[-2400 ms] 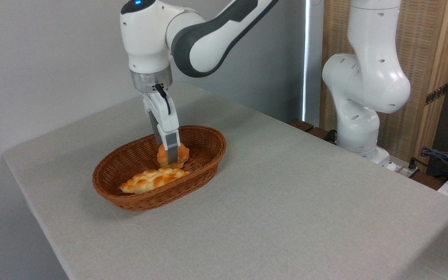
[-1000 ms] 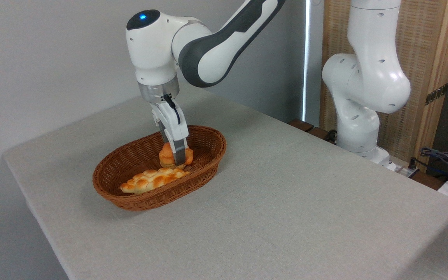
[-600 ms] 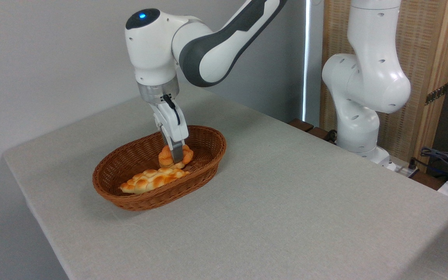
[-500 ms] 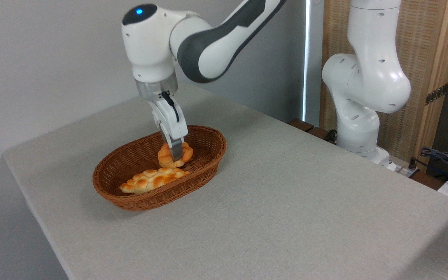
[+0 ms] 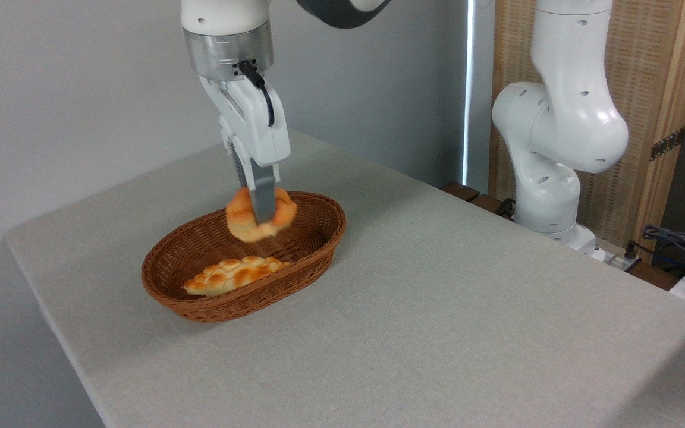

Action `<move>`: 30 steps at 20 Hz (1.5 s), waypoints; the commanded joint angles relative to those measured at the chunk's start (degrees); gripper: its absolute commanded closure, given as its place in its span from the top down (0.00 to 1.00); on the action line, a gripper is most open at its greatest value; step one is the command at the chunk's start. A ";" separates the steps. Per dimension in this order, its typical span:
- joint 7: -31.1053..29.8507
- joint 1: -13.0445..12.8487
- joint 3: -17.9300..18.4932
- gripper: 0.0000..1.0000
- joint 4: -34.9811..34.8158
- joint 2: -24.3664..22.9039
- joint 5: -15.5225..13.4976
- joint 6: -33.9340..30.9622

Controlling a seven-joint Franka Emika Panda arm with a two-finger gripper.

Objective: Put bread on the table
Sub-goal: 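Lift the held roll out of the basket, then move the roll beside the basket and lower it onto the table, then open the gripper to release the roll and raise it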

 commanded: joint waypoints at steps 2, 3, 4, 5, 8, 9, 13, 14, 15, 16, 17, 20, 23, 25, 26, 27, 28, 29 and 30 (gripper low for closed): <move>2.65 -0.54 1.97 0.25 1.14 6.06 8.70 5.97; 2.65 -0.45 2.32 0.26 1.05 7.82 10.02 7.99; 2.47 -0.37 2.59 0.28 0.96 9.83 11.86 10.01; 2.30 -0.36 2.59 0.33 0.96 11.77 13.09 11.77; 2.38 1.04 2.59 0.49 0.96 15.82 13.63 14.34; 2.38 1.04 2.59 0.59 0.96 16.27 13.63 14.43; 2.47 1.13 2.50 1.00 1.05 16.27 13.55 14.52; 2.47 1.13 2.50 1.00 1.05 16.27 13.55 14.60; 2.47 1.22 2.50 1.00 1.05 16.27 13.55 14.52; 2.47 1.22 2.50 1.00 1.05 16.27 13.55 14.51; 2.47 1.22 2.50 1.00 1.05 16.27 13.55 14.51; 2.47 1.22 2.50 1.00 1.05 16.27 13.55 14.51; 2.38 1.22 2.50 1.00 1.05 16.27 13.55 14.51; 2.30 1.22 2.50 1.00 1.05 16.27 13.55 14.43; 2.21 1.22 2.50 1.00 1.05 16.18 13.55 14.34; 2.29 1.22 2.50 1.00 1.05 16.01 13.55 14.25; 2.38 1.22 2.50 1.00 1.13 15.83 13.46 14.16; 2.38 1.30 2.50 1.00 1.31 15.66 13.28 14.08; 2.30 1.57 2.41 1.00 1.40 14.79 12.85 13.90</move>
